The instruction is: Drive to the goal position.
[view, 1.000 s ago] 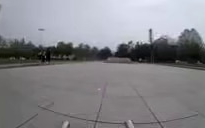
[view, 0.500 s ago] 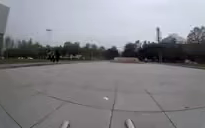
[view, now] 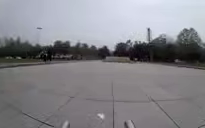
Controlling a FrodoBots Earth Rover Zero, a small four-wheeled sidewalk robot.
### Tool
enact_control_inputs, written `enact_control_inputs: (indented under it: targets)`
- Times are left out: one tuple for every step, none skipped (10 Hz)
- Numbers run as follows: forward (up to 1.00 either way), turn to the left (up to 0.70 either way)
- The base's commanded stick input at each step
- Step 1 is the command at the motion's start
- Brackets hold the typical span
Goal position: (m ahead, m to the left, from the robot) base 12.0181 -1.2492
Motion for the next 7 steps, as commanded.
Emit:
enact_control_inputs:
  targets:
    - [1.0,0.19]
    - [1.0,0.14]
    - [1.0,0.0]
    - [1.0,0.05]
    - [1.0,0.09]
    - [1.0,0.0]
    - [1.0,0.0]
